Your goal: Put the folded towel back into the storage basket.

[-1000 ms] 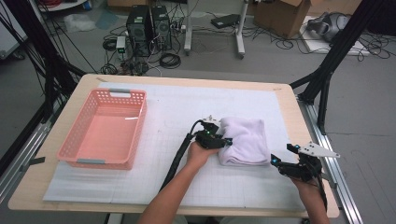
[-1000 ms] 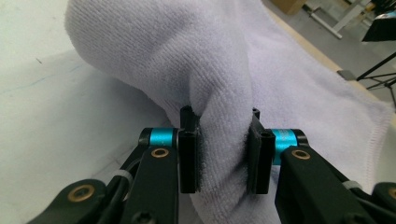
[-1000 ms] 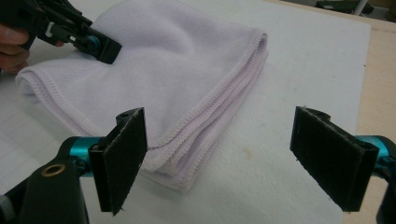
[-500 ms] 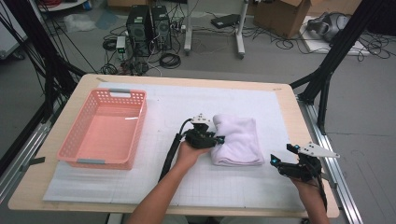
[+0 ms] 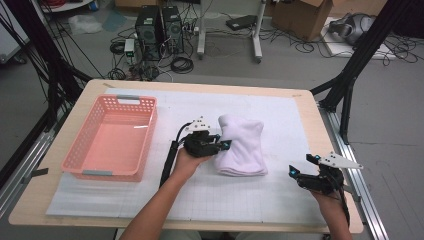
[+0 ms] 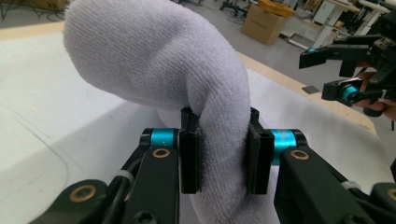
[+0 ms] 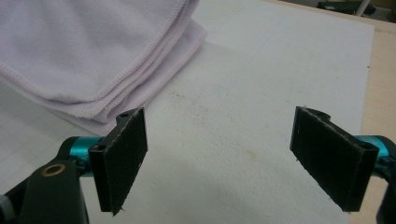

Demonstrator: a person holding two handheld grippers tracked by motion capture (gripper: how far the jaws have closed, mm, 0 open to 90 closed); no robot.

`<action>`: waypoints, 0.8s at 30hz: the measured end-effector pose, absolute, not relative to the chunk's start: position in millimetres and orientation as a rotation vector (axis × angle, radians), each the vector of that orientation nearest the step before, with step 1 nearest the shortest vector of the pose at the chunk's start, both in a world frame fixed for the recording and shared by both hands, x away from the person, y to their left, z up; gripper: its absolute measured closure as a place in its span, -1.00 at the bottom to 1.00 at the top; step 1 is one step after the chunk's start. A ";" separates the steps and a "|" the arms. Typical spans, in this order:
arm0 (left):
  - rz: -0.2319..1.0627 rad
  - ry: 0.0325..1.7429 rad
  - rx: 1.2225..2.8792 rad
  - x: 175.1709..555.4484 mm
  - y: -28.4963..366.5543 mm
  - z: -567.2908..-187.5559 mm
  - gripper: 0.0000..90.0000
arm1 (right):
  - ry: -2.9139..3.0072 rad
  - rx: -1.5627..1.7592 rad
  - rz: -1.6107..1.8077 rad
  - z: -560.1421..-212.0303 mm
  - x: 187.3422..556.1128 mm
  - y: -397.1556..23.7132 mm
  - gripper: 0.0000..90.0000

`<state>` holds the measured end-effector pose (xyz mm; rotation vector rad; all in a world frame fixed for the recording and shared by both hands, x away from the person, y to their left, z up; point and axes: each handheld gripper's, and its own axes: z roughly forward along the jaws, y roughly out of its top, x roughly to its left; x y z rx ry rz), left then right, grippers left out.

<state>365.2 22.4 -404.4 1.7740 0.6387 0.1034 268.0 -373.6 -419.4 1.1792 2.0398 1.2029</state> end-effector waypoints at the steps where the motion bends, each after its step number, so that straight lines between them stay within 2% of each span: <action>1: 0.108 0.639 1.770 364.8 24.3 -403.1 0.60 | 2.040 1.178 1.203 -419.5 268.0 -373.2 -0.61; 24: 0.274 0.472 1.669 339.8 71.9 -355.2 0.60 | 2.027 1.171 1.217 -417.3 267.7 -372.7 -0.61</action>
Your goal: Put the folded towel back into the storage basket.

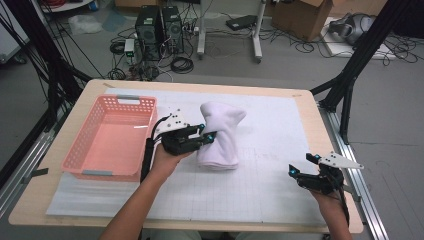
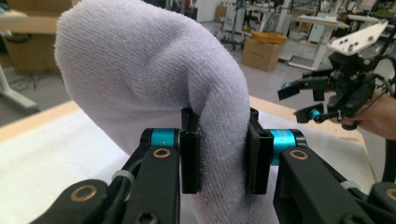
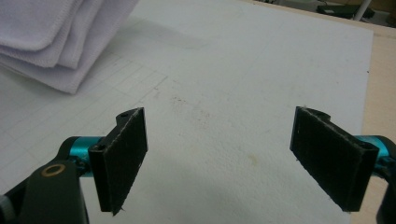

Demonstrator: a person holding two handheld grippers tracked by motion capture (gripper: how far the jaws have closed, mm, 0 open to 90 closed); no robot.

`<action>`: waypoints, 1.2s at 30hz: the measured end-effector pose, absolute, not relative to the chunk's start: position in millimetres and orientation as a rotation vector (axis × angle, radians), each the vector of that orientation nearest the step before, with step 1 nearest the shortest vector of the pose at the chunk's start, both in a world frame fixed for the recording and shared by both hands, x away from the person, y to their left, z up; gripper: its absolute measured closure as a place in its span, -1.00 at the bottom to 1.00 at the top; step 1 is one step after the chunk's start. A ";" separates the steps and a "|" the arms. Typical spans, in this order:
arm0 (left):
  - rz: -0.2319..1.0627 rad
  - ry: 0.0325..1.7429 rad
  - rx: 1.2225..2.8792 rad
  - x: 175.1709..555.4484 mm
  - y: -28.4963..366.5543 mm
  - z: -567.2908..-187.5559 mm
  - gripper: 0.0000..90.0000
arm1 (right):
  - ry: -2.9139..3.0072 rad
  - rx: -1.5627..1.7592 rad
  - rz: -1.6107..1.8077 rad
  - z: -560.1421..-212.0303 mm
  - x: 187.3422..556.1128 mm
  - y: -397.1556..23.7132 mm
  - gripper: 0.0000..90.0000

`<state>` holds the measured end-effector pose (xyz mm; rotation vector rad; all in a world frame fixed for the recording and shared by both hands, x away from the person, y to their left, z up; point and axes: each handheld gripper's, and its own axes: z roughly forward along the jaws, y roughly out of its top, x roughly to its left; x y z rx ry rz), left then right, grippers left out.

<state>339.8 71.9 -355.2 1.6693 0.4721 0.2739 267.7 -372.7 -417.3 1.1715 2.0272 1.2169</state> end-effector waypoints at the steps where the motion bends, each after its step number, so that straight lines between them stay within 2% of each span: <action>1: 0.282 0.469 1.666 339.2 74.4 -353.3 0.60 | 2.024 1.172 1.219 -417.2 267.7 -372.7 -0.61; 15: 0.370 0.433 1.631 332.4 113.6 -331.1 0.60 | 2.025 1.169 1.221 -416.6 267.5 -369.5 -0.61; 36: 0.415 0.437 1.612 329.8 171.2 -298.6 0.60 | 2.028 1.169 1.215 -416.5 267.9 -366.6 -0.61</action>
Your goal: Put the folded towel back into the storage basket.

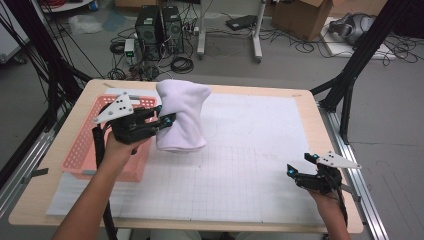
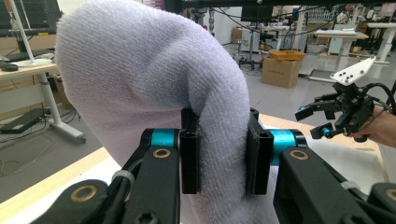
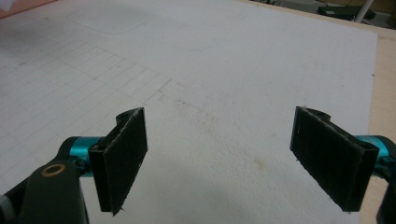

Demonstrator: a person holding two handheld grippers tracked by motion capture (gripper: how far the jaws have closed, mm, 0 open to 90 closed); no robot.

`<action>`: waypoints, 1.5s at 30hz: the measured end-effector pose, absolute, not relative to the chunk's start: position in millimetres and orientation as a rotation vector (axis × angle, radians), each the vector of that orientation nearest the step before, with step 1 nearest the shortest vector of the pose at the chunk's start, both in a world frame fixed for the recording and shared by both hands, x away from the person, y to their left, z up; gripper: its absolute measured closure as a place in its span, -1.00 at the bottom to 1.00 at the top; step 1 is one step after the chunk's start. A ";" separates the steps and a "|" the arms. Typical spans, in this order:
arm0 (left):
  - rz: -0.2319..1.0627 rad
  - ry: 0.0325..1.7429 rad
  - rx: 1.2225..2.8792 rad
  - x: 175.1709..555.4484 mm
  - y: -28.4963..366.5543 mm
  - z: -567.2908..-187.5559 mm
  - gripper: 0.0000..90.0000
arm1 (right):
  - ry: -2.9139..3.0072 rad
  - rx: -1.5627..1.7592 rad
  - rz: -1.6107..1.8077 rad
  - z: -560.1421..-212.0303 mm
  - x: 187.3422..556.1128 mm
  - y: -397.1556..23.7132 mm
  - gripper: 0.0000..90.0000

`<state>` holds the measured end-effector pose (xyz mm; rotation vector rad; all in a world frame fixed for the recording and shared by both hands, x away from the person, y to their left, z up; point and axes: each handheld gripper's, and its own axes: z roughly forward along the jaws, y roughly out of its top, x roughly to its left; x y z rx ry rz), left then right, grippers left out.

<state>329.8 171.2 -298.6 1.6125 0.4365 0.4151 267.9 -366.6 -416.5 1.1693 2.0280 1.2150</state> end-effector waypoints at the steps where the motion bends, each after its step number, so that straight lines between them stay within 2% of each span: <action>1: 0.415 0.440 1.612 330.0 174.1 -297.4 0.60 | 2.028 1.169 1.216 -416.6 268.1 -366.5 -0.61; 24: 0.470 0.509 1.521 327.4 254.1 -269.4 0.60 | 2.030 1.177 1.211 -417.3 271.0 -364.5 -0.61; 45: 0.504 0.600 1.477 326.2 317.3 -278.1 0.60 | 2.035 1.184 1.194 -418.7 272.9 -362.8 -0.61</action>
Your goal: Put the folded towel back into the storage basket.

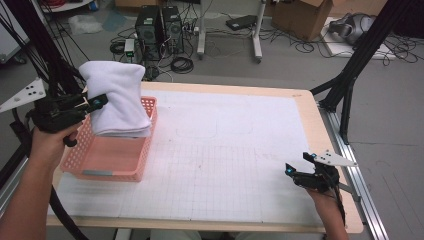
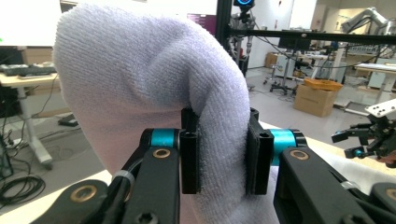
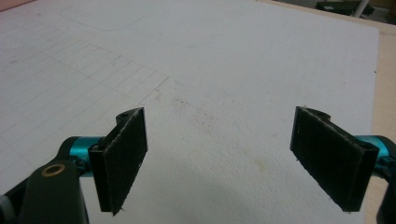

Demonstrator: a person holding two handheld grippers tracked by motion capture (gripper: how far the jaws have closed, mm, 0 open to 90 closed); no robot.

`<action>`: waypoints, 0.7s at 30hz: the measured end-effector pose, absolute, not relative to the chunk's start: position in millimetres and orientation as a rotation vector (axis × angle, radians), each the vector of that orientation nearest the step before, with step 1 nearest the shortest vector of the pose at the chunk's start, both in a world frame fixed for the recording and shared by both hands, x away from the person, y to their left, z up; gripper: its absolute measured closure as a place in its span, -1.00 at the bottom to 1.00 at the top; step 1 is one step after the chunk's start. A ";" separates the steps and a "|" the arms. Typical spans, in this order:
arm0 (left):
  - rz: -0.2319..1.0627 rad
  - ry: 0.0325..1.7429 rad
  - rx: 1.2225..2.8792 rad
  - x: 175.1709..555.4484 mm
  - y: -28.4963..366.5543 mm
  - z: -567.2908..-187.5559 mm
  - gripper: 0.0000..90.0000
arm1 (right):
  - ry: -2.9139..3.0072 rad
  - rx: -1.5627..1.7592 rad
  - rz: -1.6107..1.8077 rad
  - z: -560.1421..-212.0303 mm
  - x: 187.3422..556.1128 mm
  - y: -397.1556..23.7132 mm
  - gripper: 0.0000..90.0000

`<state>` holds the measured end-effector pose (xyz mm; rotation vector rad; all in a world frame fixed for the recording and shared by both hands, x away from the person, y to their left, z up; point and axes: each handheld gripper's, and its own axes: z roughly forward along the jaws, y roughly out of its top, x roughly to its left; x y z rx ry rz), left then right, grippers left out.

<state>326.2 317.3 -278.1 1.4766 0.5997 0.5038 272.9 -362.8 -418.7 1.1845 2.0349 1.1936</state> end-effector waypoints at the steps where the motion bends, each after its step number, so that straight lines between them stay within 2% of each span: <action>1: 0.502 0.605 1.473 326.1 320.5 -279.3 0.60 | 2.035 1.187 1.192 -418.6 272.9 -362.5 -0.61; 21: 0.399 0.715 1.549 336.1 345.8 -342.6 0.60 | 2.056 1.185 1.169 -422.1 275.7 -357.8 -0.61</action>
